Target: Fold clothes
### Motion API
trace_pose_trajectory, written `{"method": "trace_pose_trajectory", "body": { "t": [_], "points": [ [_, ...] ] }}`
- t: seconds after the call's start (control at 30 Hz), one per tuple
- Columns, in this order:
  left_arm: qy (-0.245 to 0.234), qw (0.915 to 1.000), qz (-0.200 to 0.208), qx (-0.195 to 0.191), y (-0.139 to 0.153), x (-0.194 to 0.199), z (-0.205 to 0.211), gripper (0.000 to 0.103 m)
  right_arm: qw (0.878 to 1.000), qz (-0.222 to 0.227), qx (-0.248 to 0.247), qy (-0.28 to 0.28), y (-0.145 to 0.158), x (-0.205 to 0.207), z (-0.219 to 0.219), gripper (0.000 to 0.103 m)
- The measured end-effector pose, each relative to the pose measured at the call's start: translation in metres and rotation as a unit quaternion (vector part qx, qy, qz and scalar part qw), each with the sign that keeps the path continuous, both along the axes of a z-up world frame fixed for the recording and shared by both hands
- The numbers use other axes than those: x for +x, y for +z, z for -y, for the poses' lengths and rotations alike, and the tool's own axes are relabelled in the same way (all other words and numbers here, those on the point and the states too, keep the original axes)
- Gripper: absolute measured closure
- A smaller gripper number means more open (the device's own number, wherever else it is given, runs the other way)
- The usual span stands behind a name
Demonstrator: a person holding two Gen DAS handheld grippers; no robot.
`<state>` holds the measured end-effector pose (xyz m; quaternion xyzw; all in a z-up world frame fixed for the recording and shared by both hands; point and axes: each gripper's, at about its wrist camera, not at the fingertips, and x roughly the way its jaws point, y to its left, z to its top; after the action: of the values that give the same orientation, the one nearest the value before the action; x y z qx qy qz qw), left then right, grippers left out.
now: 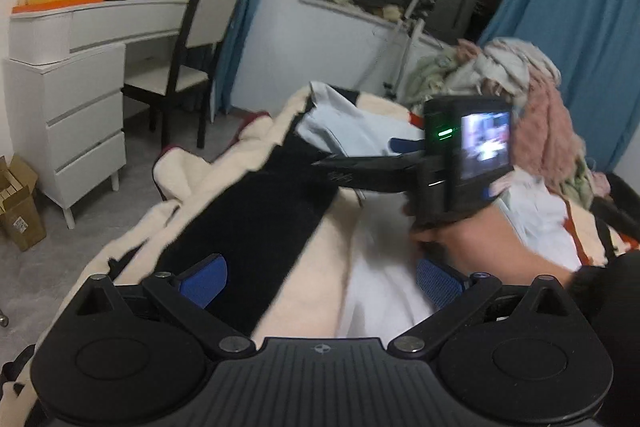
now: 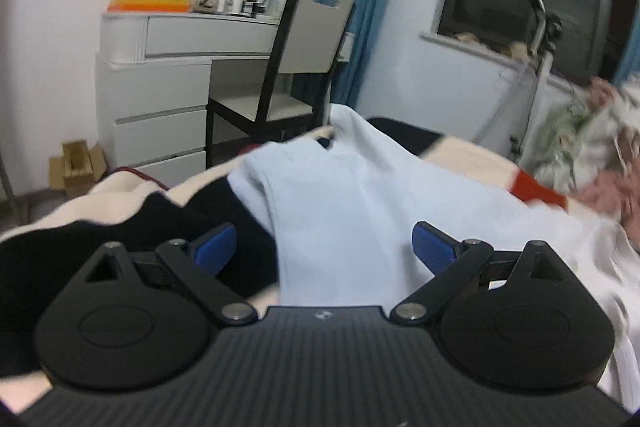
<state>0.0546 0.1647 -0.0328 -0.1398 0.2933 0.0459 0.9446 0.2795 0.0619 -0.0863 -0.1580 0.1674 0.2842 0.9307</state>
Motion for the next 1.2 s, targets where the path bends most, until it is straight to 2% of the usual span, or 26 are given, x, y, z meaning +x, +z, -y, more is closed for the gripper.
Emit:
{"method": "trace_pose_trajectory", "body": {
  "t": [0.03, 0.07, 0.1, 0.2, 0.23, 0.27, 0.3, 0.33, 0.43, 0.53, 0.6, 0.67, 0.77, 0.83, 0.9, 0.93, 1.0, 1.03, 1.07, 1.2],
  "points": [
    [0.001, 1.0000, -0.001, 0.001, -0.001, 0.001, 0.001, 0.001, 1.000, 0.007, -0.003, -0.010, -0.003, 0.008, -0.009, 0.008],
    [0.001, 1.0000, -0.001, 0.002, -0.003, 0.001, 0.001, 0.001, 1.000, 0.014, -0.007, -0.021, -0.006, 0.016, -0.018, 0.019],
    [0.002, 1.0000, -0.002, 0.003, -0.004, 0.002, 0.002, 0.001, 0.999, 0.013, 0.002, -0.037, -0.005, 0.026, -0.021, 0.024],
    [0.004, 1.0000, -0.003, 0.007, -0.008, 0.004, 0.004, 0.001, 0.996, -0.025, 0.022, -0.079, -0.005, 0.057, -0.025, 0.034],
    [0.004, 1.0000, -0.004, 0.008, -0.009, 0.005, 0.004, 0.001, 0.995, -0.040, 0.027, -0.091, -0.005, 0.067, -0.026, 0.048],
    [0.005, 0.9999, -0.005, 0.009, -0.010, 0.006, 0.005, 0.001, 0.994, -0.037, 0.038, -0.097, 0.003, 0.067, -0.018, 0.073],
    [0.005, 0.9999, -0.005, 0.010, -0.012, 0.007, 0.005, 0.001, 0.993, -0.034, 0.050, -0.103, 0.010, 0.067, -0.011, 0.088],
    [0.006, 0.9999, -0.006, 0.011, -0.013, 0.007, 0.006, 0.001, 0.992, -0.031, 0.061, -0.109, 0.018, 0.067, -0.004, 0.094],
    [0.008, 0.9998, -0.008, 0.014, -0.017, 0.010, 0.008, 0.001, 0.987, -0.022, 0.096, -0.127, 0.040, 0.066, 0.019, 0.095],
    [0.008, 0.9998, -0.009, 0.018, -0.020, 0.012, 0.010, 0.001, 0.975, 0.020, 0.161, -0.150, 0.077, 0.049, 0.080, 0.095],
    [-0.001, 0.9998, -0.004, 0.020, -0.019, 0.009, 0.015, 0.001, 0.962, 0.040, 0.197, -0.187, 0.092, 0.042, 0.131, 0.095],
    [-0.018, 0.9998, -0.004, 0.013, -0.020, 0.009, 0.021, 0.001, 0.949, 0.046, 0.213, -0.228, 0.092, 0.036, 0.178, 0.095],
    [-0.049, 0.9988, -0.003, -0.005, -0.022, 0.008, 0.031, 0.001, 0.926, 0.034, 0.232, -0.295, 0.076, 0.036, 0.242, 0.095],
    [-0.071, 0.9974, -0.004, -0.016, -0.026, 0.009, 0.040, 0.001, 0.918, 0.007, 0.220, -0.329, 0.053, 0.040, 0.271, 0.094],
    [-0.083, 0.9965, -0.011, -0.008, -0.031, 0.011, 0.051, 0.001, 0.908, -0.020, 0.209, -0.362, 0.030, 0.044, 0.301, 0.092],
    [-0.087, 0.9961, -0.014, -0.003, -0.034, 0.012, 0.055, 0.001, 0.908, -0.044, 0.204, -0.363, 0.021, 0.046, 0.307, 0.087],
    [-0.092, 0.9955, -0.020, 0.006, -0.038, 0.015, 0.062, 0.001, 0.907, -0.078, 0.198, -0.363, 0.008, 0.046, 0.316, 0.049],
    [-0.095, 0.9952, -0.020, 0.009, -0.039, 0.016, 0.065, 0.001, 0.906, -0.089, 0.198, -0.363, 0.004, 0.043, 0.319, 0.017],
    [-0.099, 0.9949, -0.018, 0.013, -0.040, 0.017, 0.068, 0.001, 0.906, -0.080, 0.202, -0.363, 0.005, 0.032, 0.321, 0.010],
    [-0.103, 0.9942, -0.004, 0.031, -0.037, 0.015, 0.075, 0.001, 0.902, -0.059, 0.219, -0.368, 0.016, -0.014, 0.325, 0.009]
  ]
}}
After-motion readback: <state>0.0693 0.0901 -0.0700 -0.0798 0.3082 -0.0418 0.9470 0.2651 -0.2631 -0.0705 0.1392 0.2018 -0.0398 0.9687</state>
